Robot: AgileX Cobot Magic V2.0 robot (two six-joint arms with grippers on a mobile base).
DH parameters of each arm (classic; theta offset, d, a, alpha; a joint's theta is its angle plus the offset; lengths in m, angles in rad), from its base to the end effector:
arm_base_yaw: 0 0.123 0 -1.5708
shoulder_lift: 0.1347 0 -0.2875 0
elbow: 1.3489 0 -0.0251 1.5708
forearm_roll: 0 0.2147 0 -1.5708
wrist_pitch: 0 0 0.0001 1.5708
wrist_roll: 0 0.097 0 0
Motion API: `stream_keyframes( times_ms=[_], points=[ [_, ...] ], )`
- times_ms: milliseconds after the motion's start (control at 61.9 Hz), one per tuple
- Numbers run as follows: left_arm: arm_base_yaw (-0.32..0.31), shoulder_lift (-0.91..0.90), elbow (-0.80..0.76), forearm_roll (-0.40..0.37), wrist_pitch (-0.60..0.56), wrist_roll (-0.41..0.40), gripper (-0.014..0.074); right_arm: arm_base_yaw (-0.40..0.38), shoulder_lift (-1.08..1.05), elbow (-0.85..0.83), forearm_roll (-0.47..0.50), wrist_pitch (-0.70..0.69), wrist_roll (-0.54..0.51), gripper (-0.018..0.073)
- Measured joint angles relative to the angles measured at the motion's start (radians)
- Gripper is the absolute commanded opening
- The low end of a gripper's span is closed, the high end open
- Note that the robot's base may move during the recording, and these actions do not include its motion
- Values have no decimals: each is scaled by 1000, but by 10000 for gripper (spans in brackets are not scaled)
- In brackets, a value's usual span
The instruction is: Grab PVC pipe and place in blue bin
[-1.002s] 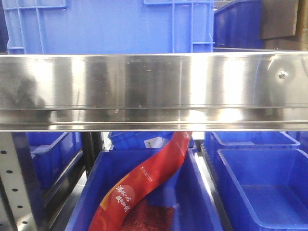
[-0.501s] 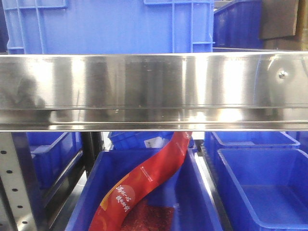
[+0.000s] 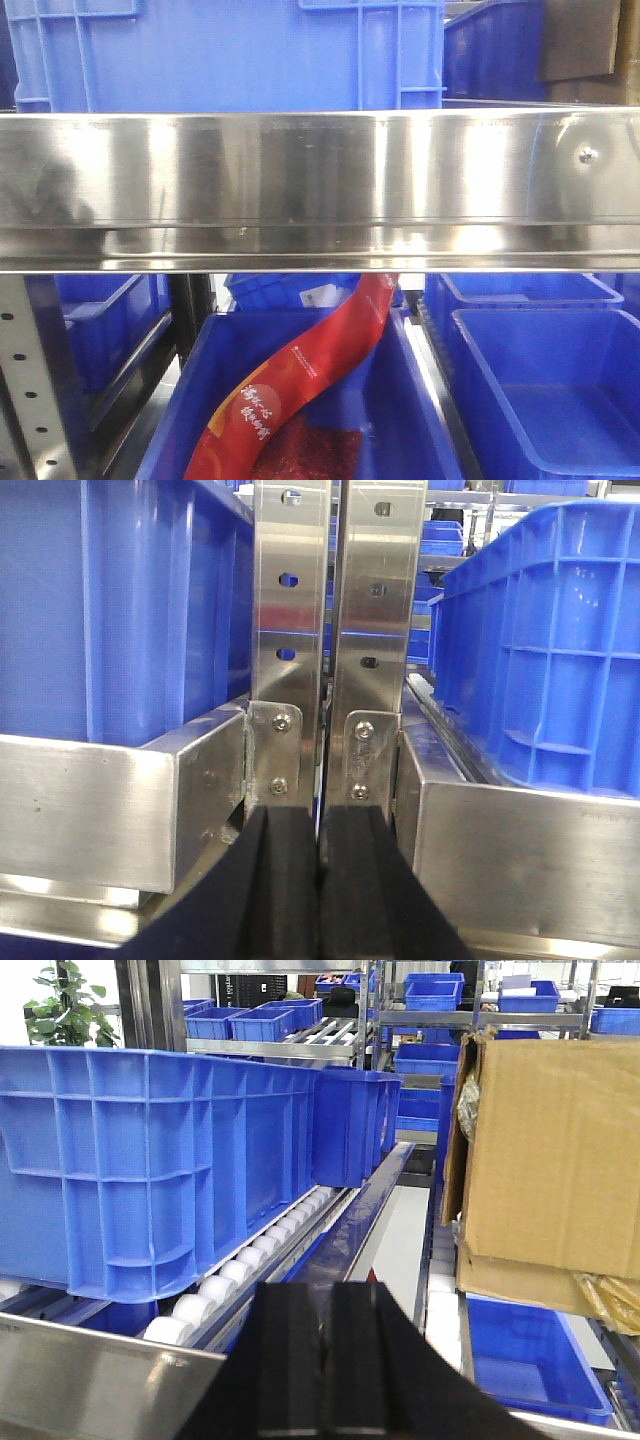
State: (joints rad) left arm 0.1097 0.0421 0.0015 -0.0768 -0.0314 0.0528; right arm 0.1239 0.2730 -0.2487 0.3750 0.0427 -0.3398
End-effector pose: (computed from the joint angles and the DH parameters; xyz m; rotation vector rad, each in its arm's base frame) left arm 0.0269 0.0032 0.2152 -0.1019 1.4928 0.0709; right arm 0.0452 0.0072 0.2777 -0.0813 1.5471 0.1378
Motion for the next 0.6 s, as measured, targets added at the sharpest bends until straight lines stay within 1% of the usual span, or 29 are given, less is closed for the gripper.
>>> stream_keyframes(
  times_ms=[339,598],
  points=[
    [0,0,0,0,0,0,-111,0,0,0,0,-5,0,-160],
    [0,0,0,0,2,0,-111,0,0,0,0,-48,0,-160]
  ],
)
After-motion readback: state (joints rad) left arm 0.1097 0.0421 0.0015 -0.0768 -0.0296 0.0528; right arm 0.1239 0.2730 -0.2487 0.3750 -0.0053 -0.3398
